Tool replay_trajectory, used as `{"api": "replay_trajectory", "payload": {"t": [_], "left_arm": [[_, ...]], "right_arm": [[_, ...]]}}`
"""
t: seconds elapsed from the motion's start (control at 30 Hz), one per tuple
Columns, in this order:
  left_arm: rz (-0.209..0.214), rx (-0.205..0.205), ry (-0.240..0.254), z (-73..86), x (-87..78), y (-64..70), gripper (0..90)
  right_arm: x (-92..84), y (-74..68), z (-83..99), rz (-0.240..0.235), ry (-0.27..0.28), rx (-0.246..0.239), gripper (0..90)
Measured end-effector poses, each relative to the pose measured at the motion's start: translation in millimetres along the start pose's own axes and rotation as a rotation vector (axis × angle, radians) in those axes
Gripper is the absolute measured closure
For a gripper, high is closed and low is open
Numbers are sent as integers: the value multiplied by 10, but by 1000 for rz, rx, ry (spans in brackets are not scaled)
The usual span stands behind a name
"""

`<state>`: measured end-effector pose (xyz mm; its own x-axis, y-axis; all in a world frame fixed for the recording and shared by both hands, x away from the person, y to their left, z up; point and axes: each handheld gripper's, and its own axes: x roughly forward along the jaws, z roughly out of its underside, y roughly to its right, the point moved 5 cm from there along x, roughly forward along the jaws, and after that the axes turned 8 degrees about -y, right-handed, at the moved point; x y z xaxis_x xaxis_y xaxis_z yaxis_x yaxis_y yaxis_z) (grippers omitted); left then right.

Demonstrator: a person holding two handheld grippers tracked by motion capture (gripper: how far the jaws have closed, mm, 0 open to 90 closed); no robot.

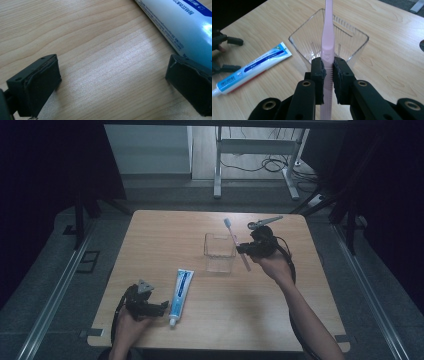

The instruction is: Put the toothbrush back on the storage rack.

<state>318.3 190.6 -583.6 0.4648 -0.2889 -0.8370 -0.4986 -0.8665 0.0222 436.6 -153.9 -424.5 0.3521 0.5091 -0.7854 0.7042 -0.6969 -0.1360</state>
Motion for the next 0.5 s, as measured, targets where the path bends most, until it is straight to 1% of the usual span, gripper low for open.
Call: {"api": "replay_trajectory", "payload": {"t": [0.13, 0.3, 0.5], "left_arm": [[-2, 4, -4, 2, -2, -3, 0], [-1, 0, -1, 0, 0, -1, 0], [-2, 0, 2, -2, 2, -1, 0]], "right_arm": [[20, -11, -73, 0, 16, 3, 788], [49, -24, -173, -12, 40, 8, 788], [88, -32, -278, -14, 63, 22, 788]]}}
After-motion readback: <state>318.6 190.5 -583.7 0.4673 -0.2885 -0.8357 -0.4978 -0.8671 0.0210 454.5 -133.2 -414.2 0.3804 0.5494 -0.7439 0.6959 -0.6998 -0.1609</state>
